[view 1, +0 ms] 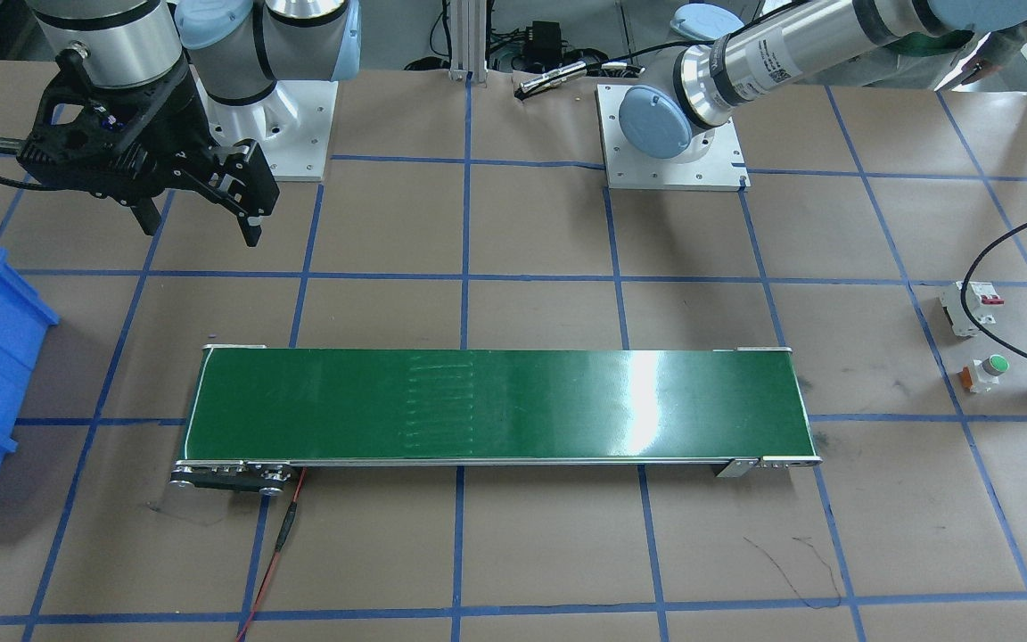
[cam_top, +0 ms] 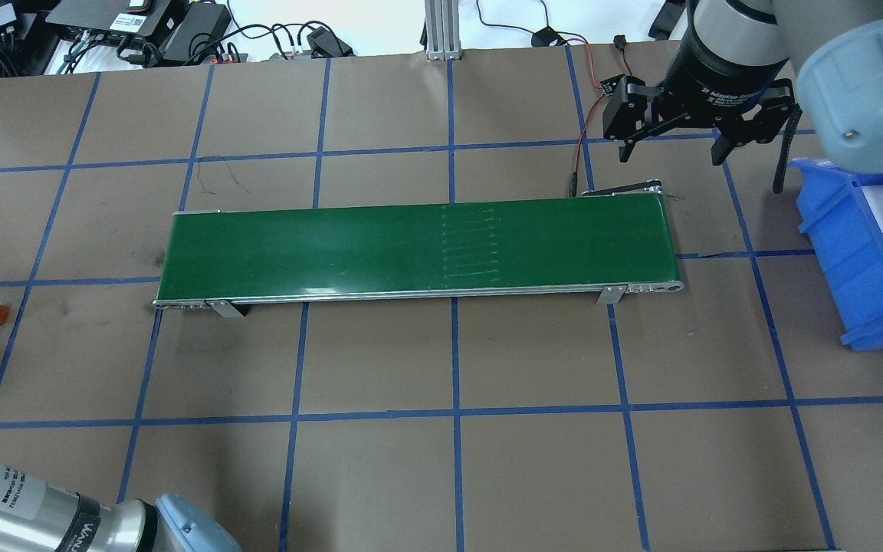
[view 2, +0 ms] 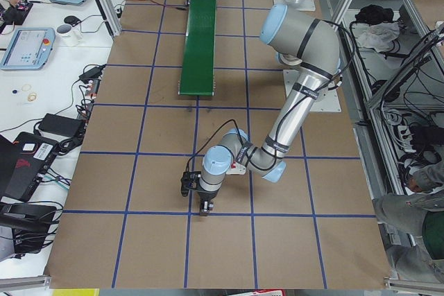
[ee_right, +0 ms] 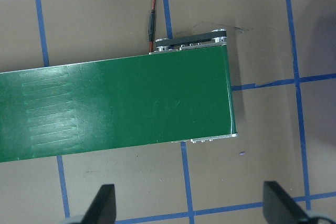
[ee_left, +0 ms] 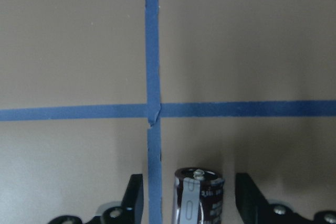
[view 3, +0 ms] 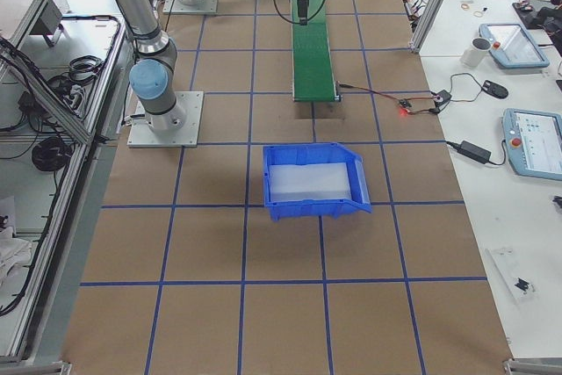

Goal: Move capacitor from left to right
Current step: 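Lift the brown capacitor upward with the left gripper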

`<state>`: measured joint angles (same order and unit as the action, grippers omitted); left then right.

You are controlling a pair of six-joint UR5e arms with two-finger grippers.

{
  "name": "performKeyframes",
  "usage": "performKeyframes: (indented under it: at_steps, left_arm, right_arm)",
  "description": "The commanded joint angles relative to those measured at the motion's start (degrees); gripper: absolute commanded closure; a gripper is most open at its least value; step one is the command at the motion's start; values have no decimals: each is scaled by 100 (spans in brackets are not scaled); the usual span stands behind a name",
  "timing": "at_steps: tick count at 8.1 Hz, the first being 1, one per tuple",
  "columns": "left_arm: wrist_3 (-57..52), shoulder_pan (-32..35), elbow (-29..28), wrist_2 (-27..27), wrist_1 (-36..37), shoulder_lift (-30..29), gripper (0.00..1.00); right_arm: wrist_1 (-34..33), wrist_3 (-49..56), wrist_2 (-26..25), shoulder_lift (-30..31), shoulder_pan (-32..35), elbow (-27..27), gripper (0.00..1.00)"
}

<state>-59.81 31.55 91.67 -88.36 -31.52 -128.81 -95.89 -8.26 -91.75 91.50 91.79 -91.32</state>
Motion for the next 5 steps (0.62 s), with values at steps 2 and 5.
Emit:
performKeyframes:
  at_steps: [2, 5]
  left_arm:
    - [84, -8, 9, -145, 58, -39, 43]
    - [268, 0, 17, -525, 76, -30, 42]
  right_arm:
    - [-8, 0, 8, 0, -3, 0, 0]
    - [-8, 0, 8, 0, -3, 0, 0]
